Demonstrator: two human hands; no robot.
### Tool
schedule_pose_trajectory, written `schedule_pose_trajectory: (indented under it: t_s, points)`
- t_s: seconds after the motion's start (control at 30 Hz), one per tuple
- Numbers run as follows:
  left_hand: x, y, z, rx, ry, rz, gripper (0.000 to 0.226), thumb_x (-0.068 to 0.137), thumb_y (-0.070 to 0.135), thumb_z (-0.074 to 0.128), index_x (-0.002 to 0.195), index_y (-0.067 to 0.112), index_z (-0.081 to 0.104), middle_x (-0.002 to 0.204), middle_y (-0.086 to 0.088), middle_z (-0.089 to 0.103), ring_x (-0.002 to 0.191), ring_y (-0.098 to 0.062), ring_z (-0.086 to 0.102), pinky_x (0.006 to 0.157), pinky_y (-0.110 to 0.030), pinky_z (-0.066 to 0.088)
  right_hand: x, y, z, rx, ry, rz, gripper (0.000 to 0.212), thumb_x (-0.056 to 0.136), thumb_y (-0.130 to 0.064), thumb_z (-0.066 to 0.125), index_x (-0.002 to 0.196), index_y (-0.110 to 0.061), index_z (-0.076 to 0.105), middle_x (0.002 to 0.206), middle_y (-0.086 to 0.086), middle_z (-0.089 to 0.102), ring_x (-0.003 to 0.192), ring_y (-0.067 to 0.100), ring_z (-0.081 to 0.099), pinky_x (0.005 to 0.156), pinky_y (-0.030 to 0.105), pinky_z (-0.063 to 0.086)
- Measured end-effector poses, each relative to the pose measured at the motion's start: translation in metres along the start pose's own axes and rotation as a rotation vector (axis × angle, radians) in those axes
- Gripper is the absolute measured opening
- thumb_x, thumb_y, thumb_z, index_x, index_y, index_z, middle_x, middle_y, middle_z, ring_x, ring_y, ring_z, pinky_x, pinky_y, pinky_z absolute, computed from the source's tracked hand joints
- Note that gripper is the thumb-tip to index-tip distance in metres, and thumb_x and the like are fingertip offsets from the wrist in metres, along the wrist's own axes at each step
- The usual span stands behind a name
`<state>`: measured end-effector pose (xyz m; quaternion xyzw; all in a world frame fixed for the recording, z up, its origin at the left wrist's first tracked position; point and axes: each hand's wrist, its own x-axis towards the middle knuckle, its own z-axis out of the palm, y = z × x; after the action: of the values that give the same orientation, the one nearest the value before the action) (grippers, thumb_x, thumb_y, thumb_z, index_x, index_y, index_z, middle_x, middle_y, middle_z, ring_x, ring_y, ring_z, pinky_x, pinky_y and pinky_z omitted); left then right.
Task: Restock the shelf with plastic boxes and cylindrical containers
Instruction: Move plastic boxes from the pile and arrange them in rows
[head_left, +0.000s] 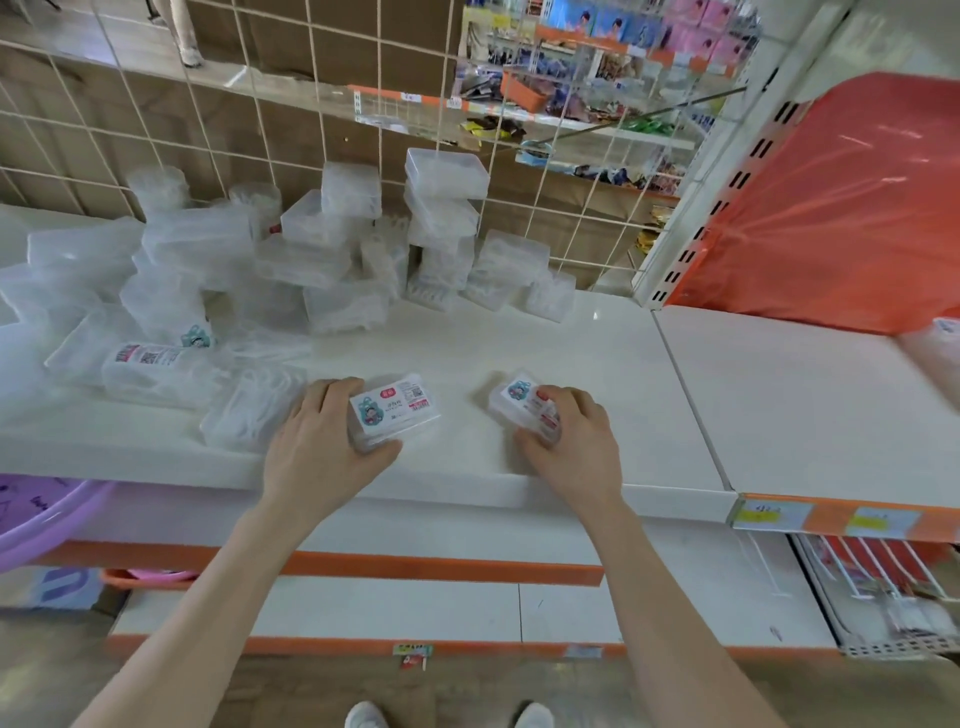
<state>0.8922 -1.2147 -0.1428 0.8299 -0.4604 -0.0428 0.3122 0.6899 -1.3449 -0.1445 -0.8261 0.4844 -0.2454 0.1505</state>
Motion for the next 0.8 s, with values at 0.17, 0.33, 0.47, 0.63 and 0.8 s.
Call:
schedule_pose_trajectory:
  t_s: [0.17, 0.33, 0.47, 0.63, 0.8]
  points:
    - [-0.006, 0.016, 0.001, -0.076, 0.062, 0.006, 0.068, 0.062, 0.020, 0.082, 0.122, 0.006, 0.053, 0.119, -0.009, 0.054, 0.104, -0.028, 0.054, 0.082, -0.034, 0.040, 0.001, 0.002, -0.012, 0.118, -0.029, -0.020, 0.048, 0.072, -0.011, 0.071, 0.118, -0.005, 0.057, 0.118, 0.013, 0.056, 0.107, 0.032, 0.048, 0.085, 0.030, 0.037]
    - [-0.026, 0.059, 0.024, -0.125, 0.105, 0.035, 0.068, 0.059, 0.017, 0.084, 0.120, 0.007, 0.053, 0.118, -0.008, 0.055, 0.108, -0.022, 0.050, 0.083, -0.021, 0.032, -0.012, 0.030, -0.048, 0.255, 0.024, -0.019, 0.051, 0.069, -0.007, 0.074, 0.117, -0.004, 0.057, 0.121, 0.015, 0.053, 0.111, 0.030, 0.045, 0.087, 0.020, 0.029]
    - [-0.045, 0.122, 0.056, -0.138, 0.055, 0.069, 0.068, 0.060, 0.020, 0.082, 0.120, 0.007, 0.053, 0.120, -0.006, 0.055, 0.115, -0.021, 0.046, 0.089, -0.018, 0.029, -0.034, 0.089, -0.089, 0.251, 0.043, -0.003, 0.051, 0.070, -0.008, 0.073, 0.118, -0.005, 0.057, 0.121, 0.012, 0.052, 0.111, 0.029, 0.043, 0.086, 0.021, 0.030]
    - [-0.081, 0.196, 0.100, -0.207, 0.002, 0.142, 0.065, 0.062, 0.020, 0.082, 0.119, 0.008, 0.054, 0.119, -0.004, 0.055, 0.113, -0.021, 0.046, 0.083, -0.011, 0.024, -0.062, 0.170, -0.138, 0.197, 0.071, 0.039, 0.049, 0.067, -0.007, 0.074, 0.114, -0.004, 0.060, 0.117, 0.014, 0.055, 0.107, 0.032, 0.047, 0.089, 0.029, 0.036]
    - [-0.111, 0.262, 0.140, -0.221, -0.069, 0.208, 0.065, 0.064, 0.023, 0.083, 0.119, 0.005, 0.055, 0.119, -0.007, 0.056, 0.113, -0.024, 0.049, 0.085, -0.012, 0.025, -0.092, 0.243, -0.184, 0.185, 0.131, 0.082, 0.046, 0.066, -0.006, 0.075, 0.110, -0.001, 0.061, 0.111, 0.015, 0.058, 0.104, 0.032, 0.051, 0.085, 0.030, 0.038]
